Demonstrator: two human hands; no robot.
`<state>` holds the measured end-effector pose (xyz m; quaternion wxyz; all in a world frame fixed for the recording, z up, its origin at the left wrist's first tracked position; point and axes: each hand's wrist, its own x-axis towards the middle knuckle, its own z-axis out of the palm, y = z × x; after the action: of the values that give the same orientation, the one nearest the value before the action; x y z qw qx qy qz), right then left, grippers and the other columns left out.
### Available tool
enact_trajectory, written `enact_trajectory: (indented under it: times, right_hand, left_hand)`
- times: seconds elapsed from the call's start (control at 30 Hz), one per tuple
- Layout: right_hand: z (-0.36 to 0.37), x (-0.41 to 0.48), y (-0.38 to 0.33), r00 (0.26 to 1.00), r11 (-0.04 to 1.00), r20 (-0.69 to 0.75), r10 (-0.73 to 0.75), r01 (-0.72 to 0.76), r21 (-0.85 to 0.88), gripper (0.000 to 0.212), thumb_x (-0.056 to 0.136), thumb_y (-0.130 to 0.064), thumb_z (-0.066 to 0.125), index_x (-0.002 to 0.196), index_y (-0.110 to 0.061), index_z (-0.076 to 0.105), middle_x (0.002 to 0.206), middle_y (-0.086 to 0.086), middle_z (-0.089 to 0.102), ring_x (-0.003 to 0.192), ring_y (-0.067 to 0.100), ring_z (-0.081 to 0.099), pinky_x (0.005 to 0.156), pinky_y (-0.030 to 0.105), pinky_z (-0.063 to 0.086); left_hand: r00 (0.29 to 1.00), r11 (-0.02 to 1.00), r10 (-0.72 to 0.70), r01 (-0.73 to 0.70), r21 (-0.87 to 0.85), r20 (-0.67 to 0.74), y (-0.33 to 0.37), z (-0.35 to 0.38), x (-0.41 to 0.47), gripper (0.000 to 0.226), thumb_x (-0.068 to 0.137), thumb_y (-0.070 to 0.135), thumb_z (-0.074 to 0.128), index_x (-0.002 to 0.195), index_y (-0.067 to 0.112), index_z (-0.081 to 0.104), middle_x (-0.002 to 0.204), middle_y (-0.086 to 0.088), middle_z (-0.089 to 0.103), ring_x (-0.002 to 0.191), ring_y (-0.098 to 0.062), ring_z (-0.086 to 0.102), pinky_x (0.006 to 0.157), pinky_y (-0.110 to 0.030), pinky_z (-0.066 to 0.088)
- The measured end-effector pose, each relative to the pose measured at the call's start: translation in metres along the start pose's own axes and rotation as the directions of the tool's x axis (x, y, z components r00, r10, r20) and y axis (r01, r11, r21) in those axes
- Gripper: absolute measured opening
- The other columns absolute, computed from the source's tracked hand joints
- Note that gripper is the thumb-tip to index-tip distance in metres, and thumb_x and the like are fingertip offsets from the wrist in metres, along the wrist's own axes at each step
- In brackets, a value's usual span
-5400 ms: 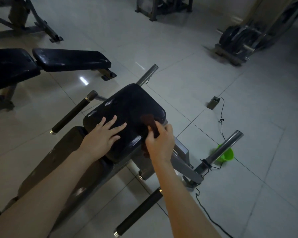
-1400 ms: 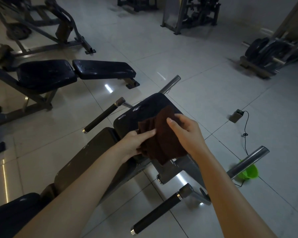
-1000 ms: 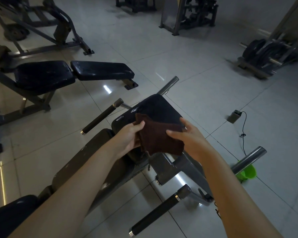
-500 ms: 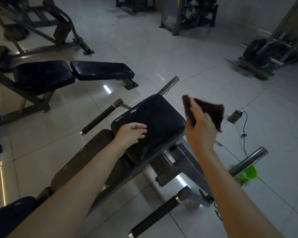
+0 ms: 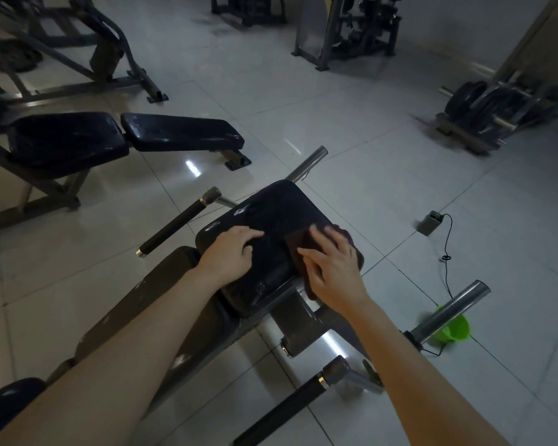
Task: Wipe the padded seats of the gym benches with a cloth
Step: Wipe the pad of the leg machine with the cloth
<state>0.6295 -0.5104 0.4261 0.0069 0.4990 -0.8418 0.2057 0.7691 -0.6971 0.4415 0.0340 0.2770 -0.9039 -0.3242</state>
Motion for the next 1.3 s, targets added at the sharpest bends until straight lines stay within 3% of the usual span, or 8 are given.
enact_trajectory:
  times: [0.17, 0.33, 0.57, 0.9, 1.0, 1.1, 1.2, 1.3]
  right_hand:
    - [0.008, 0.007, 0.031, 0.992, 0.969, 0.093, -0.079, 0.099, -0.226, 0.056, 0.099, -0.061, 0.012, 0.147, -0.046, 0.037, 0.165, -0.004, 0.014, 0.151, 0.024, -0.003, 0.118, 0.060, -0.006]
    - [0.023, 0.007, 0.018, 0.997, 0.980, 0.073, -0.002, 0.017, -0.200, 0.061, 0.100, -0.060, 0.008, 0.155, -0.036, 0.020, 0.166, -0.006, 0.005, 0.151, 0.017, -0.012, 0.121, 0.044, -0.013]
    - [0.040, -0.008, -0.005, 0.998, 0.988, 0.013, 0.056, -0.053, -0.142, 0.058, 0.103, -0.054, 0.018, 0.156, -0.028, 0.021, 0.165, -0.002, 0.013, 0.152, 0.017, -0.003, 0.119, 0.045, -0.017]
    - [0.084, -0.066, -0.062, 0.963, 0.955, 0.091, -0.254, 0.265, -0.132, 0.066, 0.089, -0.034, 0.058, 0.150, -0.028, 0.033, 0.160, 0.002, 0.030, 0.149, 0.025, 0.021, 0.116, 0.060, 0.022]
    - [0.075, -0.053, -0.036, 0.932, 0.902, 0.104, -0.347, 0.363, -0.233, 0.083, 0.078, -0.030, 0.075, 0.150, -0.031, 0.034, 0.159, 0.000, 0.033, 0.148, 0.023, 0.020, 0.116, 0.059, 0.014]
    - [0.059, -0.033, -0.016, 0.874, 0.824, 0.120, -0.471, 0.485, -0.292, 0.074, 0.078, -0.025, 0.072, 0.146, -0.031, 0.042, 0.155, -0.003, 0.039, 0.147, 0.023, 0.028, 0.119, 0.059, 0.015]
    - [0.048, -0.024, 0.013, 0.886, 0.845, 0.004, -0.464, 0.444, -0.298, 0.065, 0.082, -0.016, 0.066, 0.143, -0.029, 0.046, 0.152, -0.004, 0.041, 0.145, 0.022, 0.032, 0.117, 0.058, 0.022]
    - [0.037, -0.017, 0.049, 0.938, 0.945, -0.185, -0.291, 0.252, -0.210, 0.061, 0.083, -0.008, 0.076, 0.138, -0.021, 0.053, 0.148, 0.000, 0.046, 0.142, 0.024, 0.038, 0.114, 0.054, 0.034]
  left_hand:
    - [0.971, 0.924, -0.015, -0.078, 0.374, 0.238, -0.012, -0.004, 0.010, 0.066, 0.101, 0.044, 0.045, 0.152, 0.048, 0.004, 0.164, 0.001, -0.010, 0.150, -0.031, -0.006, 0.122, -0.052, 0.009]
    - [0.961, 0.887, -0.025, -0.106, 0.450, 0.274, -0.010, -0.012, 0.019, 0.070, 0.097, 0.051, 0.047, 0.152, 0.049, 0.003, 0.164, 0.003, -0.012, 0.150, -0.033, -0.005, 0.121, -0.053, 0.016]
    - [0.954, 0.876, -0.037, -0.113, 0.469, 0.299, -0.002, -0.014, 0.025, 0.072, 0.095, 0.050, 0.053, 0.152, 0.049, 0.008, 0.164, 0.002, -0.006, 0.150, -0.034, 0.002, 0.120, -0.051, 0.017]
    - [0.938, 0.860, -0.027, -0.154, 0.486, 0.346, -0.002, -0.022, 0.030, 0.069, 0.097, 0.041, 0.054, 0.152, 0.048, 0.012, 0.165, 0.001, -0.003, 0.150, -0.031, 0.008, 0.121, -0.049, 0.018]
    - [0.946, 0.853, -0.007, -0.164, 0.495, 0.325, -0.005, -0.018, 0.025, 0.068, 0.098, 0.044, 0.051, 0.151, 0.048, 0.009, 0.164, 0.001, -0.004, 0.150, -0.032, 0.006, 0.121, -0.049, 0.016]
    - [0.952, 0.858, 0.007, -0.162, 0.487, 0.306, -0.008, -0.018, 0.022, 0.066, 0.099, 0.046, 0.047, 0.151, 0.049, 0.006, 0.164, 0.002, -0.005, 0.150, -0.032, 0.004, 0.122, -0.048, 0.015]
    - [0.951, 0.856, 0.004, -0.163, 0.491, 0.310, -0.007, -0.018, 0.021, 0.065, 0.100, 0.047, 0.044, 0.151, 0.049, 0.005, 0.164, 0.004, -0.006, 0.151, -0.030, 0.003, 0.122, -0.046, 0.013]
    - [0.952, 0.855, -0.012, -0.149, 0.497, 0.307, -0.005, -0.018, 0.019, 0.064, 0.101, 0.046, 0.043, 0.152, 0.049, 0.004, 0.164, 0.005, -0.007, 0.151, -0.029, 0.002, 0.122, -0.045, 0.013]
